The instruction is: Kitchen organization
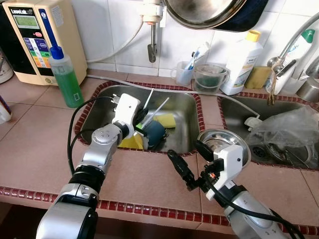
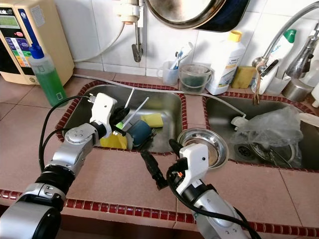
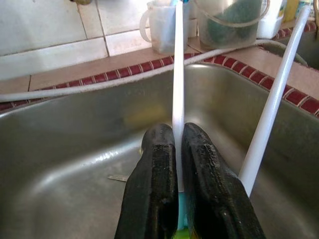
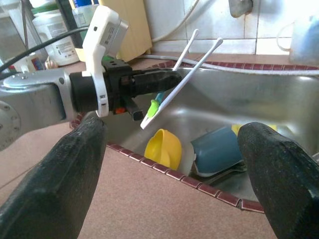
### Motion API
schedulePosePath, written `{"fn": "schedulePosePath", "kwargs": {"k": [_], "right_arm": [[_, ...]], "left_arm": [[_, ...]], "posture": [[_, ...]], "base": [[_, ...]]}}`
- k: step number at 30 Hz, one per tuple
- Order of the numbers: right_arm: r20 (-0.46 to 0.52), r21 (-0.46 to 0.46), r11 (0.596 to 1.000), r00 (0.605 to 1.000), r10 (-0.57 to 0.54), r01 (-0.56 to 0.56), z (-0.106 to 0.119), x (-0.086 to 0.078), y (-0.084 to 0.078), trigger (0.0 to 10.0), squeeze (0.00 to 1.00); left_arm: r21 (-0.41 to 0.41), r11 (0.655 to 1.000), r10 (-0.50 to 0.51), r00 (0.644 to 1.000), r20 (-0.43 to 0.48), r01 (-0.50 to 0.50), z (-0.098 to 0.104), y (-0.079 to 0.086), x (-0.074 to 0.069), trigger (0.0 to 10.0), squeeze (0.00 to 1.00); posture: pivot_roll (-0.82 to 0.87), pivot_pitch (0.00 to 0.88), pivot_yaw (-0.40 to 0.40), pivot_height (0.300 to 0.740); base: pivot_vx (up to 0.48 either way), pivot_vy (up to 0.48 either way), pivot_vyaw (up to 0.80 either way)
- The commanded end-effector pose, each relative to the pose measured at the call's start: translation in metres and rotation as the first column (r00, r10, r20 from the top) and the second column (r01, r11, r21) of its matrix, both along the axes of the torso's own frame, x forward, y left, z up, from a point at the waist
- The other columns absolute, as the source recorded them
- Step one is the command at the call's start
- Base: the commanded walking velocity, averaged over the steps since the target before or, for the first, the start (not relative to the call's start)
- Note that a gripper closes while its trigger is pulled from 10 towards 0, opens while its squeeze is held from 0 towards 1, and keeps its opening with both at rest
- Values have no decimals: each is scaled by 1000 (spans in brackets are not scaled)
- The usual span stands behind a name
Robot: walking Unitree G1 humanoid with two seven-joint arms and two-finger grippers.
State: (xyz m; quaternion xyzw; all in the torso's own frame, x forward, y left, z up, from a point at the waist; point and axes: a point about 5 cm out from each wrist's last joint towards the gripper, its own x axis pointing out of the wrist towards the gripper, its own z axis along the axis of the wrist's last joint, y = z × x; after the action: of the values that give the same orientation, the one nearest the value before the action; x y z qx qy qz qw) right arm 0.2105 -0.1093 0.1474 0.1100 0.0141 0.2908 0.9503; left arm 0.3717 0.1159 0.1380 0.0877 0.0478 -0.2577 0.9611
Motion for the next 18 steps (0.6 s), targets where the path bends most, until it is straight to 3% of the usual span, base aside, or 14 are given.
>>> {"fn": "schedulePosePath", "kwargs": {"k": [1,2,3,18], "right_arm": [[7,8,1000,1000,-13,13,5,-1,-5,10000,0],[7,9,1000,1000,-14,14,6,-2,-5,10000,0],[6,9,1000,1000,-13,13,6,-2,-5,10000,0],[6,6,1000,1000,-29,29,8,3,-9,10000,0]], "left_arm": [[14,1000,-5,1000,-15,5,-2,-1,0,10000,565],[14,1000,-6,1000,-16,6,-2,-1,0,10000,565],[12,1000,-7,1000,-17,7,-3,0,0,10000,1000],[1,1000,-8,1000,-17,8,-1,2,0,10000,1000]], "posture": [[-81,35,8,740],[-81,35,8,740],[-81,35,7,740],[-75,33,9,740]], "base": [[0,0,0],[0,0,0],[0,0,0],[0,0,0]]}}
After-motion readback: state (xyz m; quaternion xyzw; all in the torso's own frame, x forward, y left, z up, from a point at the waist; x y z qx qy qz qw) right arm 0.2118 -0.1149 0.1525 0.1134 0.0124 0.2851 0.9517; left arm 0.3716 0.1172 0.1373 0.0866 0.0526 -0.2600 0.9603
